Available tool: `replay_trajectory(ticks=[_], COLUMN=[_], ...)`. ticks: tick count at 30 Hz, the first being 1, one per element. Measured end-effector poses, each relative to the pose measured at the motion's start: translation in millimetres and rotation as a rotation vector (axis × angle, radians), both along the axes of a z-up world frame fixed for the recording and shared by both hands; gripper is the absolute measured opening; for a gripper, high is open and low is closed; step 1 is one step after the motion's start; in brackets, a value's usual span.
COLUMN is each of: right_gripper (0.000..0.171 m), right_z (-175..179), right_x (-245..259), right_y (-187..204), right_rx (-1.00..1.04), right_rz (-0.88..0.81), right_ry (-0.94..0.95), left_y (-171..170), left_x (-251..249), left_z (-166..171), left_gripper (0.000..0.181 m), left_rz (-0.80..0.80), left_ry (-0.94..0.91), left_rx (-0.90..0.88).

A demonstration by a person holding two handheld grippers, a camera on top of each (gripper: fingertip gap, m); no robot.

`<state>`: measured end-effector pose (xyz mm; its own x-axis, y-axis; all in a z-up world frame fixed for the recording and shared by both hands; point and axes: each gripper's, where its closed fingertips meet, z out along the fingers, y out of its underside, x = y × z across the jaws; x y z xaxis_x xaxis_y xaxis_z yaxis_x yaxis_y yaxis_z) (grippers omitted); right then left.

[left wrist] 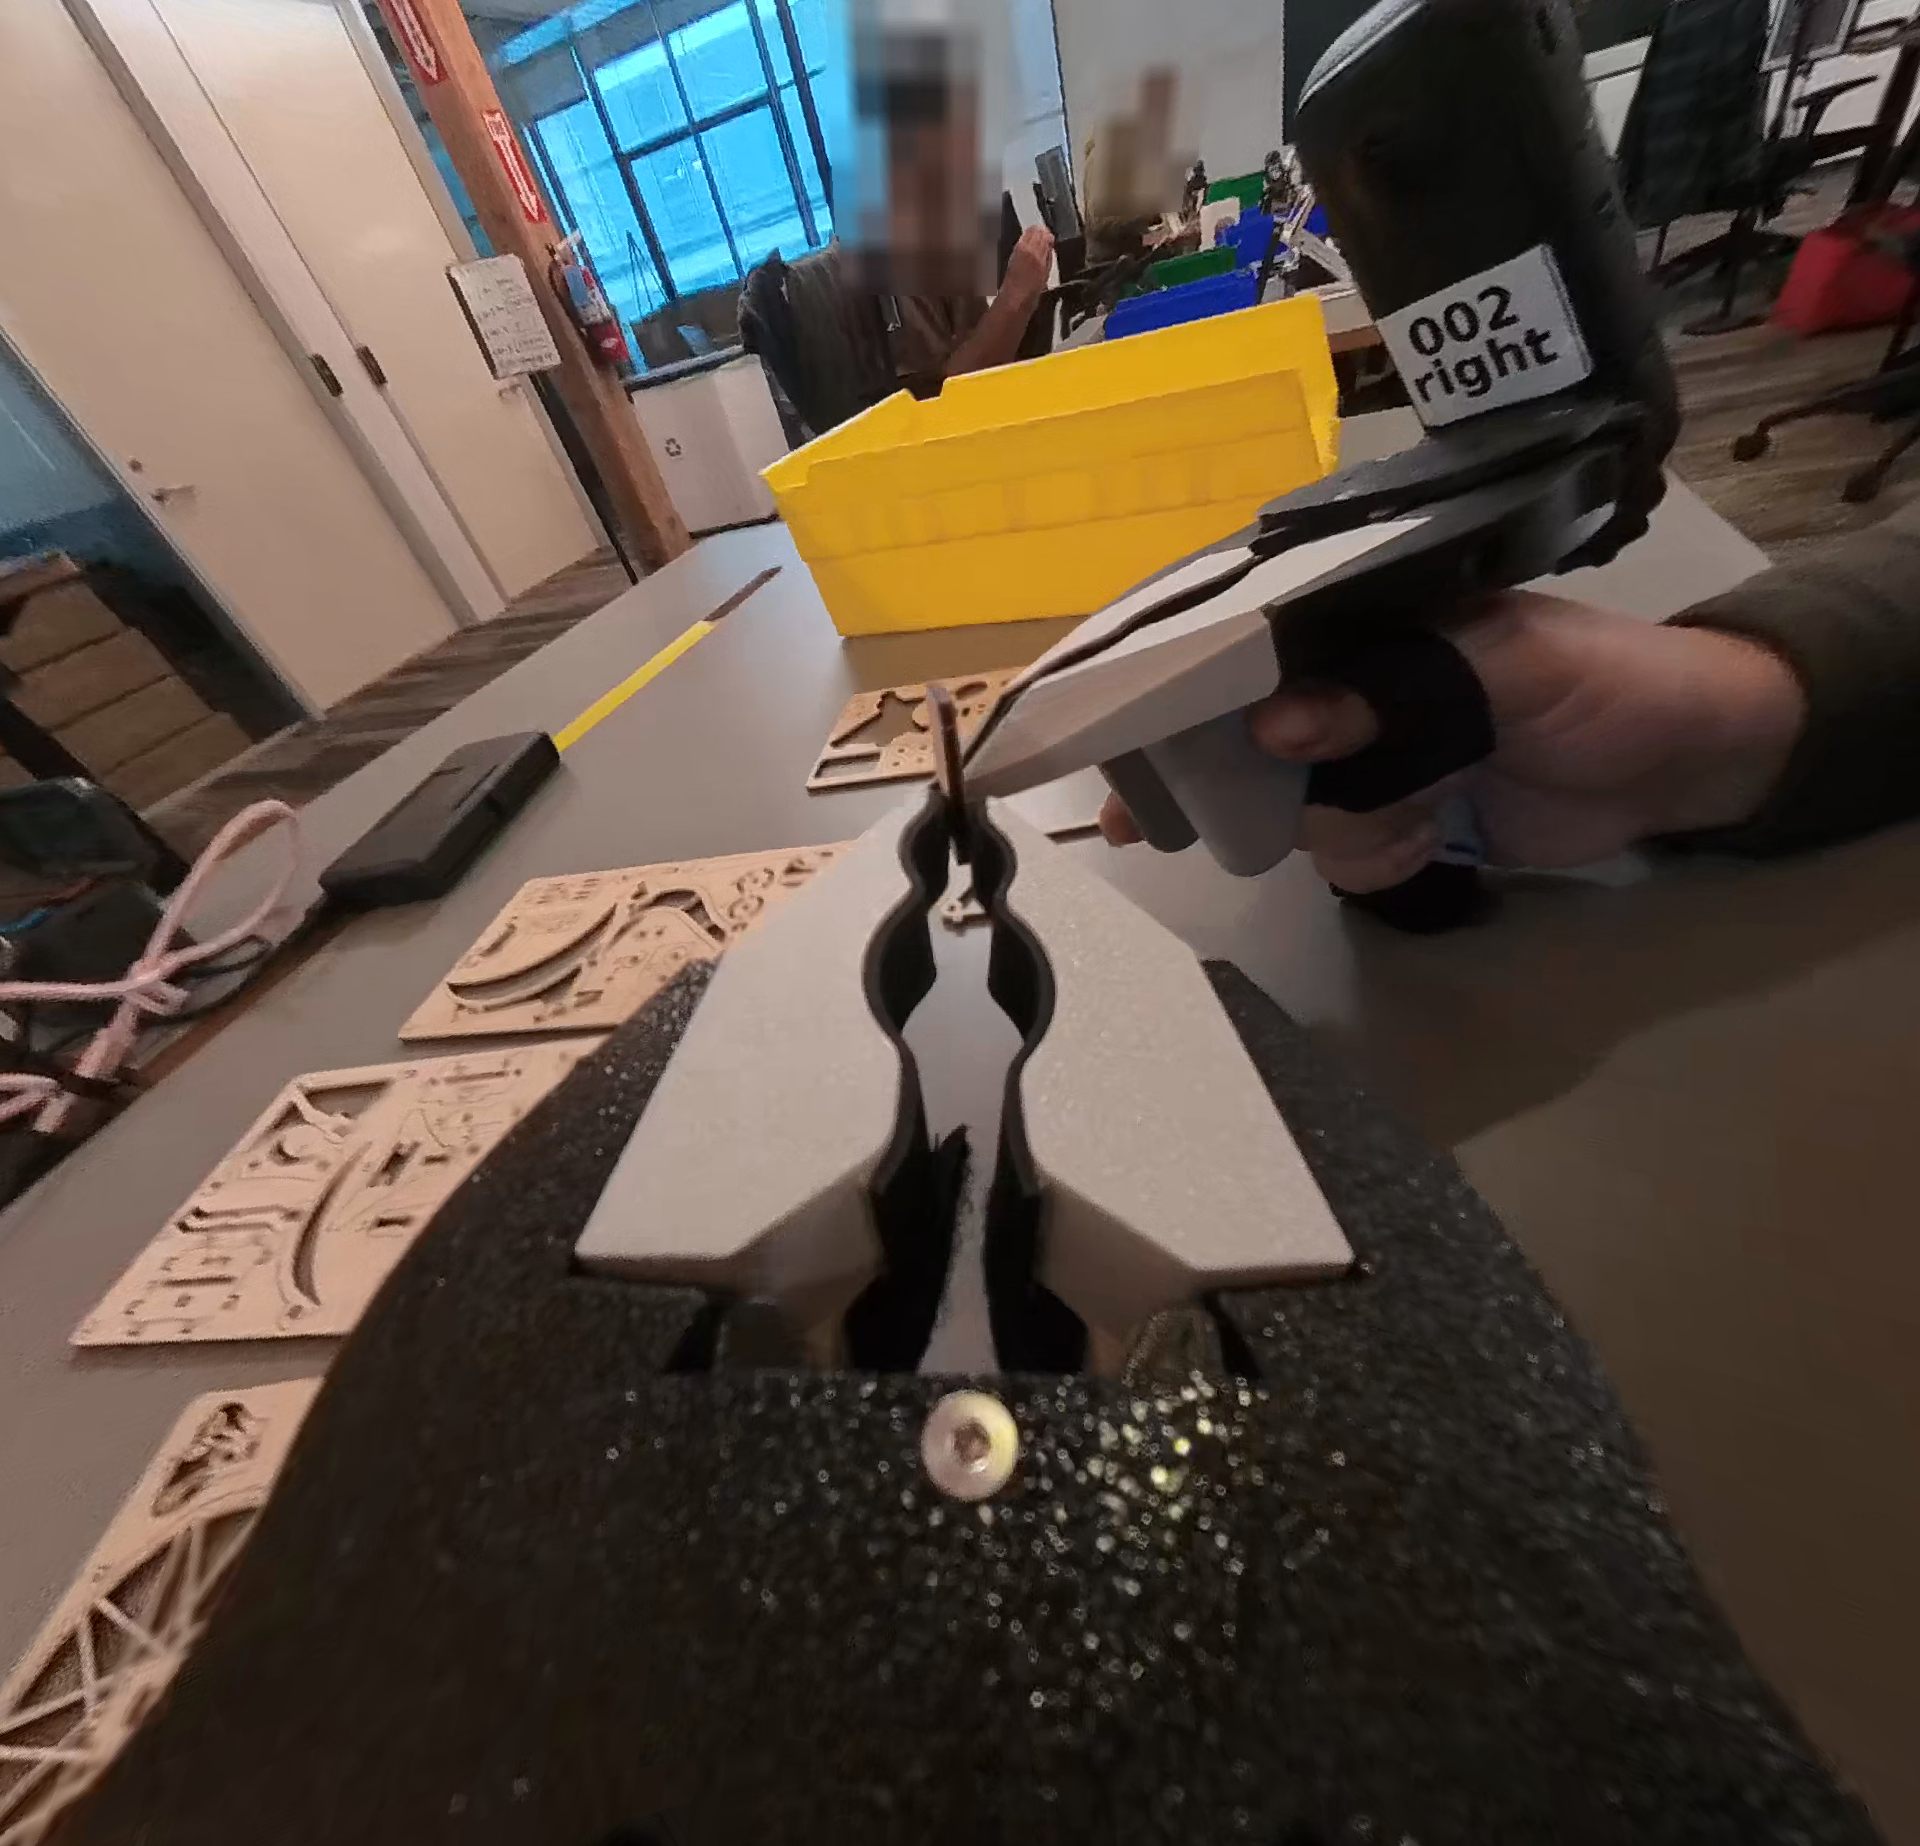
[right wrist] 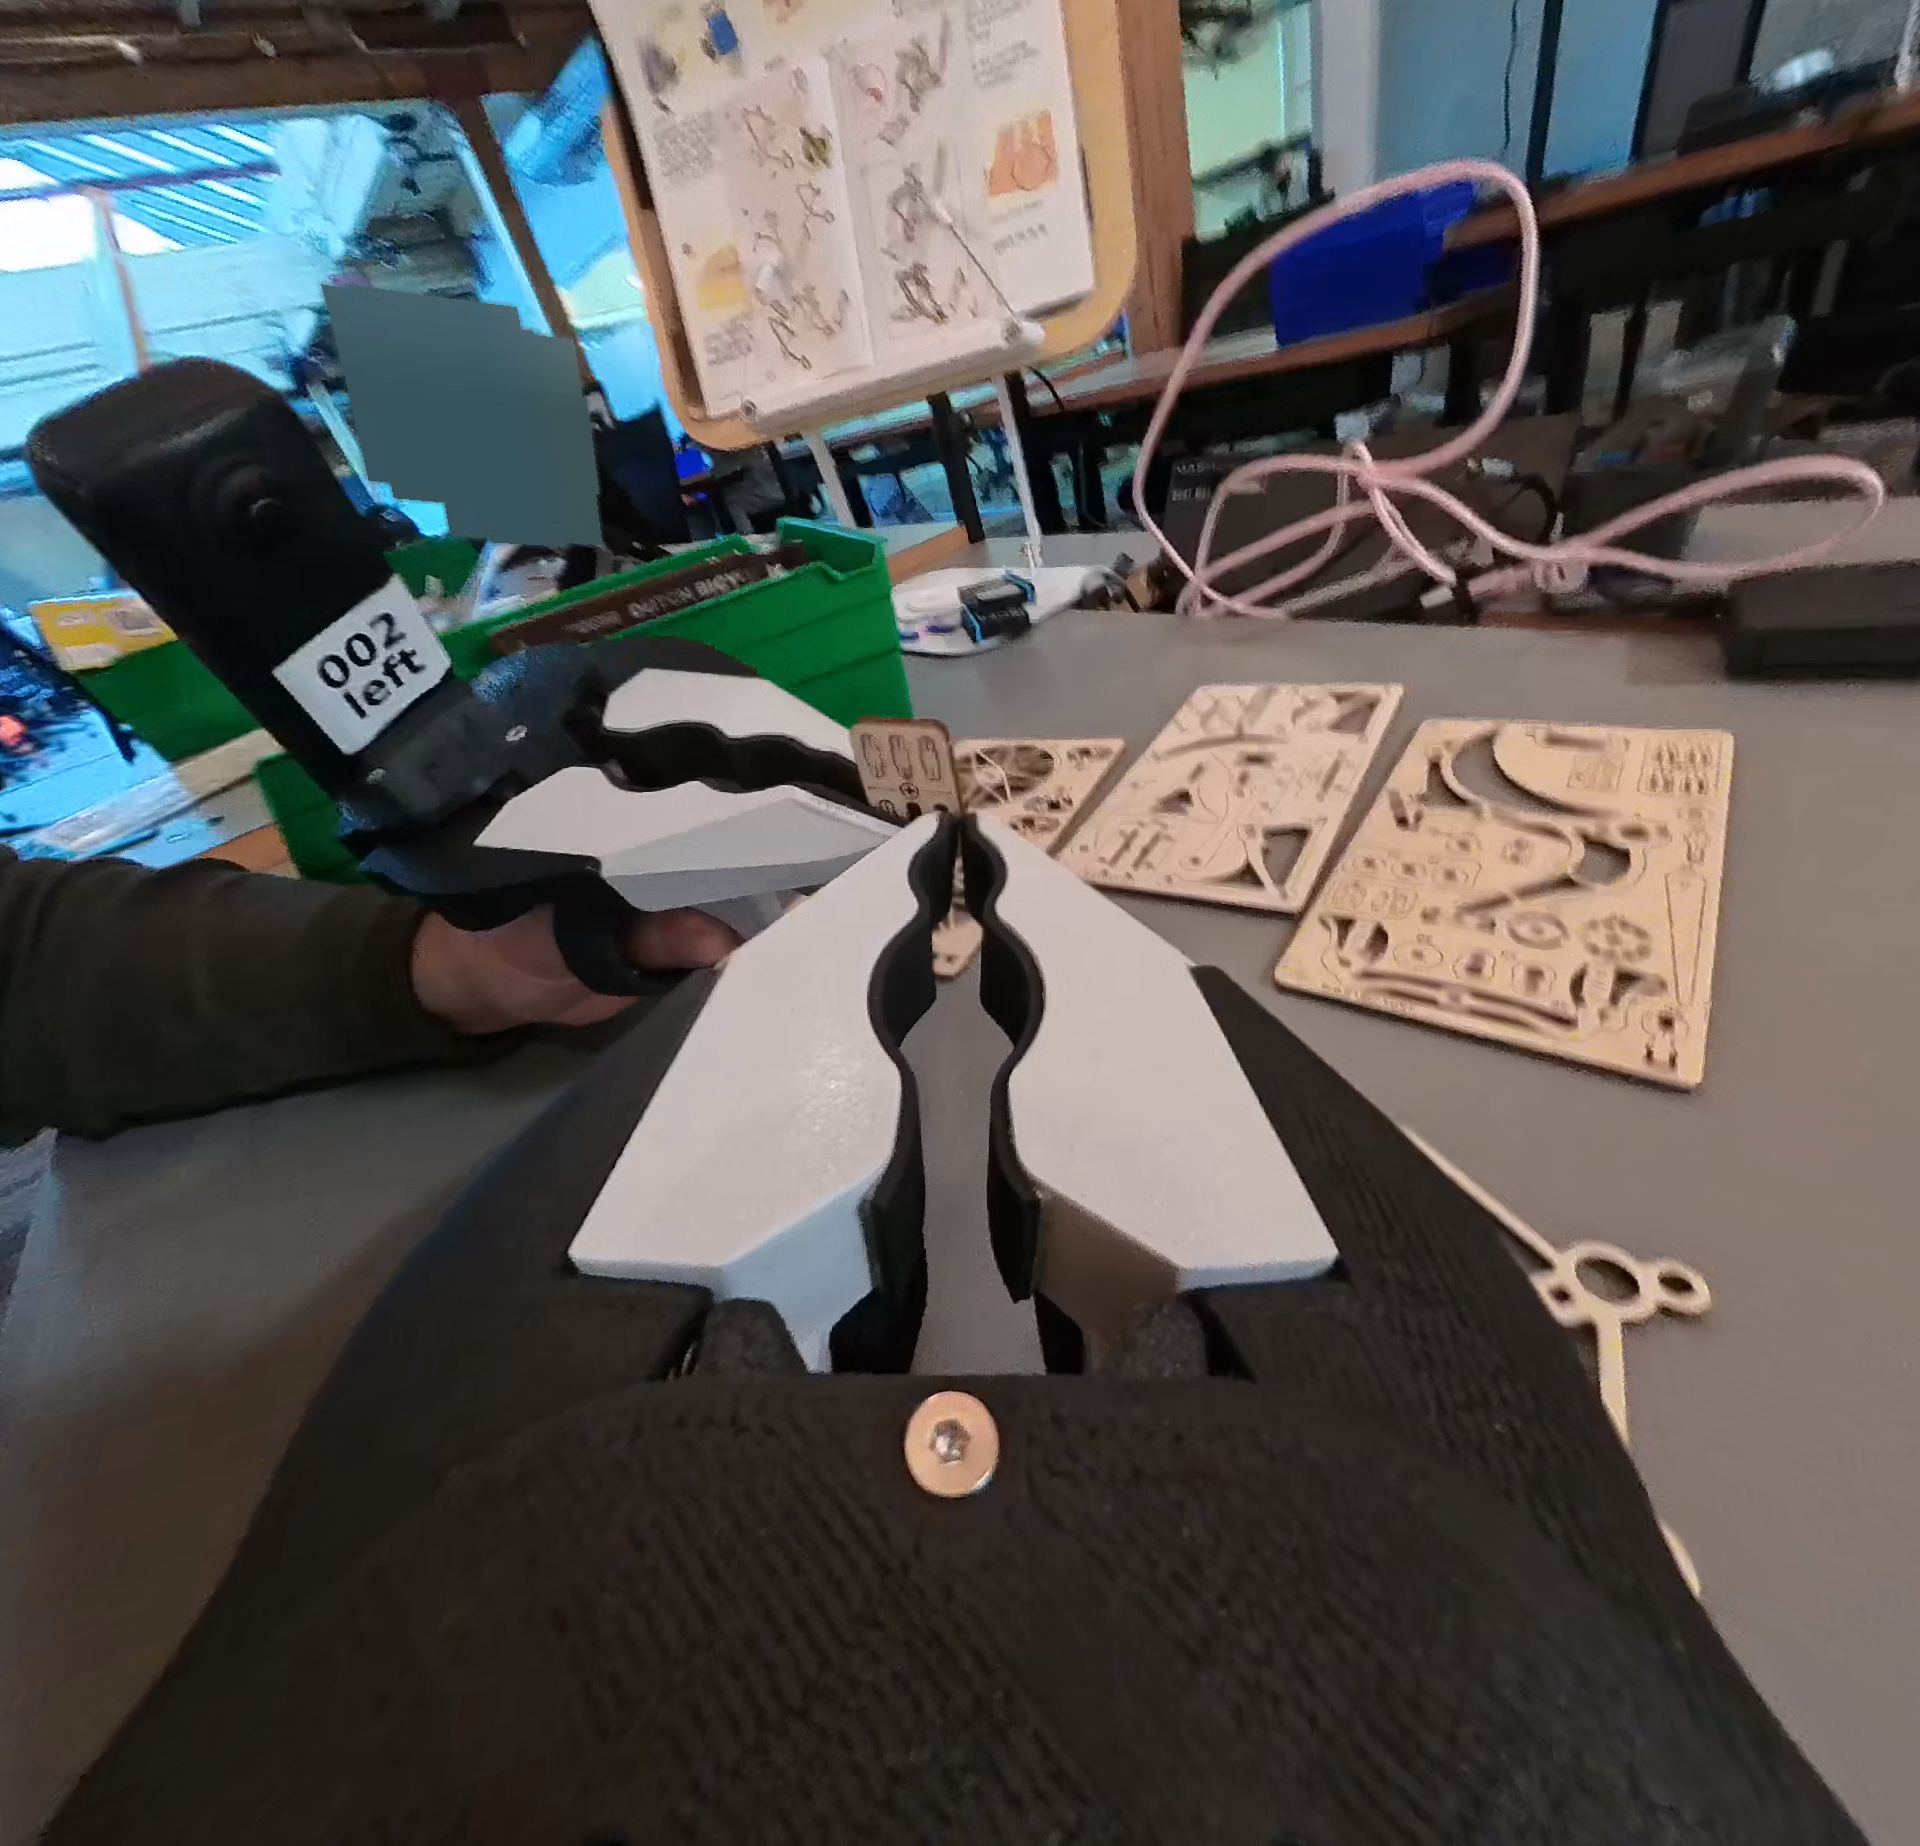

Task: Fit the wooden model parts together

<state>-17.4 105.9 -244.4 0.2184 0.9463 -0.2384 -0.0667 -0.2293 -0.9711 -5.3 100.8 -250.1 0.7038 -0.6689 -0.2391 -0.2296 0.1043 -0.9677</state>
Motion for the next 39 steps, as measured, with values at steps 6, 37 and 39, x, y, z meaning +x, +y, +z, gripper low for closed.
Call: replay_trajectory(ticks=[6, 37, 39], right_gripper=[0.001, 0.027, 0.023], right_z=[43.0, 7.6, -2.4], right_x=[15.9, 35.7, 32.9], right_y=[-44.0, -30.1, -36.8], right_rx=[0.603, 0.329, 0.379], right_rz=[0.071, 0.422, 0.441], right_ry=[0.177, -0.074, -0.142], left_y=[-40.3, -13.5, -5.4], left_x=[13.8, -10.2, -21.3], left_z=[40.9, -3.1, -0.8], left_gripper=[0.001, 0.0, 0.0], left_rz=[-0.095, 0.006, 0.042], left_ry=[0.084, 0.599, 0.528], left_rx=[0.373, 0.68, 0.623])
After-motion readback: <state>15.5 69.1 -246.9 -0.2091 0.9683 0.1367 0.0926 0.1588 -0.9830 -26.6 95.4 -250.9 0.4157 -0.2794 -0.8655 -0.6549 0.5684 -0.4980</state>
